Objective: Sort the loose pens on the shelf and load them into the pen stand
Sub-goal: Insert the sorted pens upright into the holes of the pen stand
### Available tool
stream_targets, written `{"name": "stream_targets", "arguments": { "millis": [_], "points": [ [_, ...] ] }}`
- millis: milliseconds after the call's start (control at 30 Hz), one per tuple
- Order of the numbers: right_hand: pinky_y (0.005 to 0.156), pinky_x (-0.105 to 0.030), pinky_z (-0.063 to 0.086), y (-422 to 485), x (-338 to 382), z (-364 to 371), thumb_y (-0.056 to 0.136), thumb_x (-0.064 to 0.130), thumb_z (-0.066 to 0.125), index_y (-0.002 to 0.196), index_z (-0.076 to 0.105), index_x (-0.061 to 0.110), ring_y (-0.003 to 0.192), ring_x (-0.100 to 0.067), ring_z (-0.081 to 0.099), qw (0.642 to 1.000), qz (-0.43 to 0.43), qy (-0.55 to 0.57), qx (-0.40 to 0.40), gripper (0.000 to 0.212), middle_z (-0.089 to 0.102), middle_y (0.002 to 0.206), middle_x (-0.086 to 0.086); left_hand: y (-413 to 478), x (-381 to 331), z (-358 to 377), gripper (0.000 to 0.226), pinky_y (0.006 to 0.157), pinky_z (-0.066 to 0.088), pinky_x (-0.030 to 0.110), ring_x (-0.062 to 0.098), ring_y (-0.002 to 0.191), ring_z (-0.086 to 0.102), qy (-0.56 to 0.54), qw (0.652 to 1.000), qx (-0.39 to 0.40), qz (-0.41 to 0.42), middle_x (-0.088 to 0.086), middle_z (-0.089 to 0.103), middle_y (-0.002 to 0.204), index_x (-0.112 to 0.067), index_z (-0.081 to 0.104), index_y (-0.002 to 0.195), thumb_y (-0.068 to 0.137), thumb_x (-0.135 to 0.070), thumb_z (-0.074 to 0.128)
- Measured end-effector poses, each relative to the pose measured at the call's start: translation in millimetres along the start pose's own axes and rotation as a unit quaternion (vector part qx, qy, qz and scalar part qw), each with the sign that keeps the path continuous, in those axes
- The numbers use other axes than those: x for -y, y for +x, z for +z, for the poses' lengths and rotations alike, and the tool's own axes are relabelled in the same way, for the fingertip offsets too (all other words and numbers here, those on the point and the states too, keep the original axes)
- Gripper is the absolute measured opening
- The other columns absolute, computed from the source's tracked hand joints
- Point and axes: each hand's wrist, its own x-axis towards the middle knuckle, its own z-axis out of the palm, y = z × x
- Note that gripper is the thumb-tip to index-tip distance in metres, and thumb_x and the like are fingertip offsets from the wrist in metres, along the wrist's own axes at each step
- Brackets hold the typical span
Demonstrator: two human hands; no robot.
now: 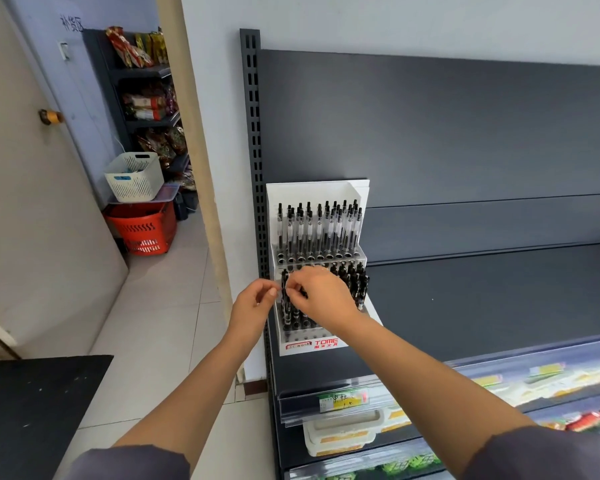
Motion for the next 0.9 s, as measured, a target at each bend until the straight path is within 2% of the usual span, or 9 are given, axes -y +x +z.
{"name": "stream_targets", "arguments": {
  "millis": [67, 167, 333, 467, 567, 700, 800, 900],
  "points": [
    [0.07, -0.028, 0.041, 2, -1, 5, 0.094, 0.027, 0.051, 0.1, 0.068, 0.017, 0.092, -0.02, 0.049, 0.999, -0.013, -0.043, -0.01, 0.02, 0.059, 0.096, -0.001, 0, 1, -1, 0.014, 0.082, 0.043, 0.02, 0.006, 0.089, 0.056, 0.01, 1.0, 0.003, 0.001, -0.009, 0.062, 0.091, -0.017, 0.061, 0.096, 0.096, -0.011, 0.048],
    [0.072, -0.033, 0.043, 7, -2, 9, 0.094, 0.027, 0.05, 0.102, 0.068, 0.017, 0.089, -0.023, 0.048, 0.997, -0.018, -0.079, -0.019, 0.023, 0.057, 0.096, -0.004, 1, 4, -2, 0.014, 0.086, 0.044, 0.025, 0.01, 0.092, 0.056, 0.018, 1.0, 0.003, -0.003, -0.008, 0.062, 0.092, -0.016, 0.061, 0.097, 0.096, -0.011, 0.048],
    [0.08, -0.037, 0.044, 2, -9, 4, 0.093, 0.03, 0.051, 0.11, 0.064, 0.019, 0.097, -0.023, 0.052, 0.997, -0.029, -0.073, -0.021, 0.024, 0.059, 0.101, -0.002, 4, -5, 6, 0.013, 0.074, 0.039, 0.014, 0.008, 0.089, 0.053, 0.081, 0.994, -0.034, 0.066, -0.009, 0.058, 0.093, -0.022, 0.056, 0.097, 0.095, -0.012, 0.048],
    [0.085, -0.039, 0.044, -11, -26, -19, 0.093, 0.026, 0.054, 0.117, 0.063, 0.017, 0.1, -0.024, 0.054, 0.996, -0.029, -0.06, -0.066, 0.027, 0.061, 0.107, -0.003, 11, -29, 28, 0.012, 0.08, 0.042, 0.03, 0.017, 0.094, 0.05, 0.163, 0.975, -0.064, 0.14, -0.005, 0.056, 0.097, -0.017, 0.057, 0.099, 0.094, -0.01, 0.049],
    [0.082, -0.039, 0.043, -29, -59, -44, 0.093, 0.024, 0.053, 0.115, 0.064, 0.017, 0.098, -0.026, 0.054, 0.993, -0.013, -0.083, -0.082, 0.025, 0.061, 0.108, -0.003, 13, -50, 55, 0.014, 0.082, 0.041, 0.034, 0.015, 0.093, 0.046, 0.232, 0.949, -0.069, 0.203, -0.001, 0.059, 0.099, -0.014, 0.061, 0.101, 0.092, -0.009, 0.052],
    [0.086, -0.037, 0.042, -79, -132, -89, 0.095, 0.025, 0.048, 0.118, 0.062, 0.018, 0.101, -0.027, 0.052, 0.991, 0.049, -0.098, -0.075, 0.027, 0.058, 0.113, -0.003, 10, -83, 132, 0.015, 0.079, 0.039, 0.037, 0.022, 0.088, 0.049, 0.279, 0.922, -0.035, 0.265, 0.001, 0.062, 0.095, -0.014, 0.063, 0.1, 0.091, -0.008, 0.053],
    [0.085, -0.032, 0.041, -126, -192, -126, 0.095, 0.024, 0.048, 0.117, 0.063, 0.018, 0.102, -0.026, 0.051, 0.986, 0.094, -0.101, -0.088, 0.027, 0.059, 0.114, -0.002, 2, -104, 211, 0.016, 0.079, 0.042, 0.041, 0.026, 0.084, 0.051, 0.284, 0.92, 0.012, 0.27, -0.004, 0.059, 0.084, -0.016, 0.063, 0.1, 0.089, -0.009, 0.054],
    [0.082, -0.032, 0.042, -170, -245, -162, 0.096, 0.023, 0.047, 0.116, 0.063, 0.019, 0.102, -0.026, 0.05, 0.98, 0.14, -0.109, -0.093, 0.026, 0.058, 0.114, -0.002, -6, -116, 285, 0.014, 0.075, 0.04, 0.036, 0.022, 0.081, 0.051, 0.306, 0.911, 0.046, 0.272, -0.009, 0.058, 0.08, -0.02, 0.062, 0.1, 0.089, -0.015, 0.054]
  ]
}}
